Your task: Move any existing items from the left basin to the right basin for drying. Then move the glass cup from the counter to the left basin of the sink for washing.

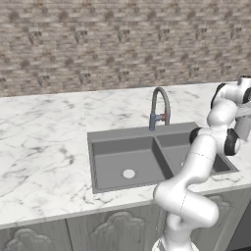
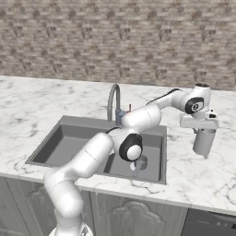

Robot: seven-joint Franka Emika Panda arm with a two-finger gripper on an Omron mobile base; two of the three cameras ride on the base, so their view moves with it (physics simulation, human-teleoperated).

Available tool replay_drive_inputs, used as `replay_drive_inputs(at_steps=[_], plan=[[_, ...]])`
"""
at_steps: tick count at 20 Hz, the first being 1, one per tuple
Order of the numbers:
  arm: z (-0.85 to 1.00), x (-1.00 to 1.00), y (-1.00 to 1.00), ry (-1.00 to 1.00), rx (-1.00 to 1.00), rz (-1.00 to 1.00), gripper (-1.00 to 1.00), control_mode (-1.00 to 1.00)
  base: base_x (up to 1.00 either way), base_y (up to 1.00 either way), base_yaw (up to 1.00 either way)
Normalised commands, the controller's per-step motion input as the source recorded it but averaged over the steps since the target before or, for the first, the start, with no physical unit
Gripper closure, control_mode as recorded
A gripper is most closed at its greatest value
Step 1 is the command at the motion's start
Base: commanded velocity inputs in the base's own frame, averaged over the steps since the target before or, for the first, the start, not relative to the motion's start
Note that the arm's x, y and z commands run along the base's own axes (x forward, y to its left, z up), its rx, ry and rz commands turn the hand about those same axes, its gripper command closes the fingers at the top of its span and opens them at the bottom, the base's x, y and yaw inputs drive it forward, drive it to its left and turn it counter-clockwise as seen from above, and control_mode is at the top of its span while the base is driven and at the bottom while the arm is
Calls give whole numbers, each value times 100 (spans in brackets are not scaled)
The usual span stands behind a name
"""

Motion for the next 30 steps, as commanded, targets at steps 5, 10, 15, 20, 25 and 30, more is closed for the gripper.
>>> replay_drive_inputs(at_steps=[5,10,15,20,25,30], plan=[[0,-77,20,0,2,0,100,-100,0,0,0],[4,-66,37,0,0,0,100,-100,0,0,0],[3,-57,46,0,0,0,100,-100,0,0,0],[0,-51,59,-2,0,-1,100,-100,0,0,0],[4,-42,74,-1,-3,0,100,-100,0,0,0],[16,-43,77,0,-7,0,100,-100,0,0,0]])
